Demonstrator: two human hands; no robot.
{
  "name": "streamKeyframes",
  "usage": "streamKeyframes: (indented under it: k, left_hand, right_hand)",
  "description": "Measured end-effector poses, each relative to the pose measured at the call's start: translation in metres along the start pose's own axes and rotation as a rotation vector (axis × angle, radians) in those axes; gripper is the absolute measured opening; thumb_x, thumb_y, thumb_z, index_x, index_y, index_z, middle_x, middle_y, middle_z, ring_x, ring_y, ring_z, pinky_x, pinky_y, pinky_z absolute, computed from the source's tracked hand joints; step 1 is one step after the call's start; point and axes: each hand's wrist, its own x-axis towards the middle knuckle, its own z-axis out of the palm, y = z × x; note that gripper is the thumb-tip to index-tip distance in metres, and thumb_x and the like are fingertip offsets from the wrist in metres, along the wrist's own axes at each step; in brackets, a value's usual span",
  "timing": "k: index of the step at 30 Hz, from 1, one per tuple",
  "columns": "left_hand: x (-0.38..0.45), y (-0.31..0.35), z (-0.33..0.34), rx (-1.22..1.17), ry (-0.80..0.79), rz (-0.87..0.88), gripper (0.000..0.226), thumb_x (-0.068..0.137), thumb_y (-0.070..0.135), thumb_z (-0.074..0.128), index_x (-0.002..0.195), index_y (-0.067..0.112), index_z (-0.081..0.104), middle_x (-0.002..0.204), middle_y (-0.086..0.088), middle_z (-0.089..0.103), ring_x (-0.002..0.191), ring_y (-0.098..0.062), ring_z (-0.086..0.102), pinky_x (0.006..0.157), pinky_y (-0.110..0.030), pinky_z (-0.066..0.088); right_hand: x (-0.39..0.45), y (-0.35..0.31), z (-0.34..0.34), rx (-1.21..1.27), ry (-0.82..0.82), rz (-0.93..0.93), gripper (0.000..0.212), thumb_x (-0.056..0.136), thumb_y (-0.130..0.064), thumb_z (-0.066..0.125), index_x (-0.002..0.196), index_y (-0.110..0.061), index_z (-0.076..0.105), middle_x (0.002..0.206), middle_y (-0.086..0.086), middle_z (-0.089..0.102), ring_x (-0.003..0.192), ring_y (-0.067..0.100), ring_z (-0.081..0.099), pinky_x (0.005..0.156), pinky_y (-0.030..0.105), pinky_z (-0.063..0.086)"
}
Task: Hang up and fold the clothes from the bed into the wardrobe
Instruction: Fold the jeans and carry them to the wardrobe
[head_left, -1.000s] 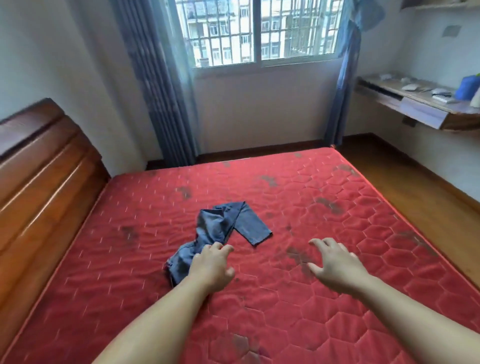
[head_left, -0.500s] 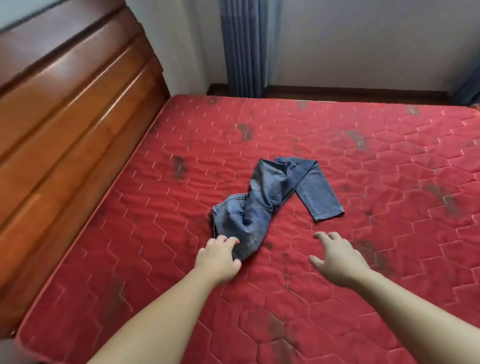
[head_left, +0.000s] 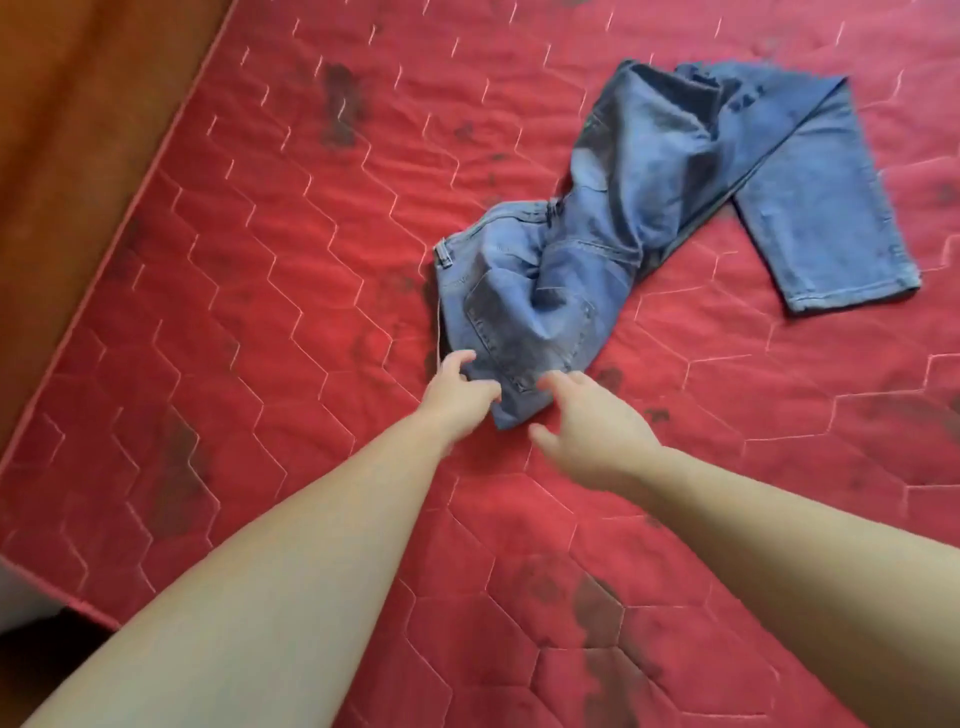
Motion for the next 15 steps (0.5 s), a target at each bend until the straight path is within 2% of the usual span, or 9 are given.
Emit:
streamKeyframes:
  k: [3, 6, 8, 10, 13, 15]
  left_hand:
    - [0.029, -0.009, 0.017, -0.451, 0.033, -0.179, 0.067, 0.084, 0.023, 0.070, 0.141, 0.026, 0.036, 0.131, 0.001, 0.053, 0.106, -0.018, 0.056, 0.078, -0.035, 0.049]
    - [0.044, -0.018, 0.029, -0.706, 0.039, -0.222, 0.049, 0.084, 0.016, 0.071, 0.129, 0.013, 0.050, 0.120, -0.005, 0.067, 0.093, -0.017, 0.066, 0.068, -0.029, 0.051]
    - [0.043, -0.017, 0.034, -0.691, -0.030, -0.182, 0.033, 0.085, 0.009, 0.067, 0.116, 0.015, 0.057, 0.108, -0.004, 0.071, 0.081, -0.014, 0.067, 0.060, -0.025, 0.049]
    - [0.035, -0.011, 0.037, -0.648, -0.101, -0.114, 0.028, 0.084, 0.006, 0.065, 0.107, 0.018, 0.055, 0.096, -0.002, 0.069, 0.074, -0.013, 0.065, 0.058, -0.024, 0.049]
    - [0.021, -0.001, 0.038, -0.528, -0.072, 0.056, 0.037, 0.069, 0.012, 0.065, 0.104, 0.018, 0.058, 0.087, 0.001, 0.067, 0.076, -0.018, 0.064, 0.068, -0.030, 0.053]
    - [0.008, 0.005, 0.035, -0.368, -0.073, 0.197, 0.046, 0.068, 0.014, 0.067, 0.114, 0.021, 0.060, 0.094, 0.005, 0.069, 0.086, -0.015, 0.065, 0.081, -0.030, 0.053]
  right_hand:
    - [0.023, 0.004, 0.038, 0.082, 0.007, 0.012, 0.055, 0.085, -0.035, 0.058, 0.135, -0.022, 0.039, 0.130, 0.004, 0.045, 0.114, 0.031, 0.055, 0.089, 0.045, 0.049]
    - [0.029, 0.009, 0.061, 0.136, 0.030, 0.050, 0.073, 0.082, -0.038, 0.064, 0.144, -0.027, 0.027, 0.136, 0.001, 0.035, 0.111, 0.030, 0.057, 0.086, 0.045, 0.051]
    - [0.029, 0.012, 0.066, 0.178, 0.087, 0.084, 0.083, 0.078, -0.041, 0.069, 0.145, -0.031, 0.022, 0.136, 0.000, 0.030, 0.113, 0.029, 0.054, 0.087, 0.045, 0.051]
    - [0.026, 0.014, 0.063, 0.227, 0.183, 0.115, 0.084, 0.073, -0.038, 0.072, 0.143, -0.034, 0.026, 0.133, 0.001, 0.030, 0.117, 0.028, 0.049, 0.091, 0.046, 0.049]
    - [0.020, 0.019, 0.044, 0.288, 0.348, 0.098, 0.067, 0.063, -0.040, 0.062, 0.127, -0.031, 0.044, 0.115, -0.003, 0.036, 0.114, 0.026, 0.046, 0.098, 0.046, 0.043]
    - [0.013, 0.021, 0.027, 0.300, 0.437, 0.069, 0.063, 0.060, -0.046, 0.053, 0.121, -0.028, 0.051, 0.110, -0.006, 0.036, 0.112, 0.023, 0.045, 0.101, 0.044, 0.039]
